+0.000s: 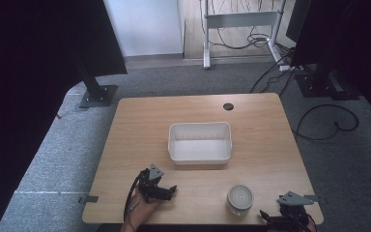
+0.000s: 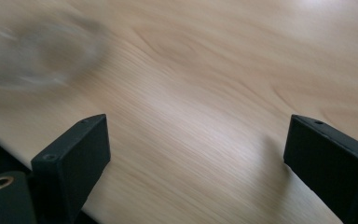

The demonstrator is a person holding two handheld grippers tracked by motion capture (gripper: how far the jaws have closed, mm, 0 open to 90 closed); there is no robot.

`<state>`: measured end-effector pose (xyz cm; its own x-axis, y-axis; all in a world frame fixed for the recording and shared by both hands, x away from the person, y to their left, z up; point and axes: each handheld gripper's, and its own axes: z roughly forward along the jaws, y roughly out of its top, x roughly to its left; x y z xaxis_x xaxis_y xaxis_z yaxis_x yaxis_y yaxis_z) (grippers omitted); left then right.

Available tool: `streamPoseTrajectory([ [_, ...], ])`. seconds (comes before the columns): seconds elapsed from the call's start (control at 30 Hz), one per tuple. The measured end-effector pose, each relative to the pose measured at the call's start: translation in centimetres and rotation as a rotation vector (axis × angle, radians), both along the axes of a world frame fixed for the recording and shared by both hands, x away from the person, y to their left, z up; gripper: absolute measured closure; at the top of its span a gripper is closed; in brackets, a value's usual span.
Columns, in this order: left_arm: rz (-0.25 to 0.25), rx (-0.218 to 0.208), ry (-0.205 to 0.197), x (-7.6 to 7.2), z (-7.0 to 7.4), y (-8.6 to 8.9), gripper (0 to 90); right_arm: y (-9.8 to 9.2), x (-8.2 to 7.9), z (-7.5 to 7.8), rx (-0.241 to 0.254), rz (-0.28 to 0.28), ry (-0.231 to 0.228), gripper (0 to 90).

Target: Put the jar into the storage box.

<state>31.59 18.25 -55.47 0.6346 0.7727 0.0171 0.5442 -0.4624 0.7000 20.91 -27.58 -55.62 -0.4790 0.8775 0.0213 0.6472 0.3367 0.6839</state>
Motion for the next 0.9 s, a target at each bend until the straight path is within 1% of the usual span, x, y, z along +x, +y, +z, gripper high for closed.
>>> streamPoseTrajectory([
  [0.1,0.0,0.0,0.0,0.0,0.0,0.0,0.0,0.04,0.0,0.02,-0.013,-0.019,-0.006,5.6],
  [0.2,-0.001,0.001,-0.001,0.0,0.0,0.01,0.0,-0.1,0.13,-0.02,-0.005,-0.034,0.003,4.5],
  [0.53,0.0,0.001,-0.001,-0.01,0.0,0.01,0.0,0.01,0.17,-0.09,-0.013,-0.034,0.015,0.0],
  [0.9,0.0,0.001,-0.001,-0.01,0.0,0.0,0.0,0.04,0.16,-0.05,-0.015,-0.035,0.019,0.2],
])
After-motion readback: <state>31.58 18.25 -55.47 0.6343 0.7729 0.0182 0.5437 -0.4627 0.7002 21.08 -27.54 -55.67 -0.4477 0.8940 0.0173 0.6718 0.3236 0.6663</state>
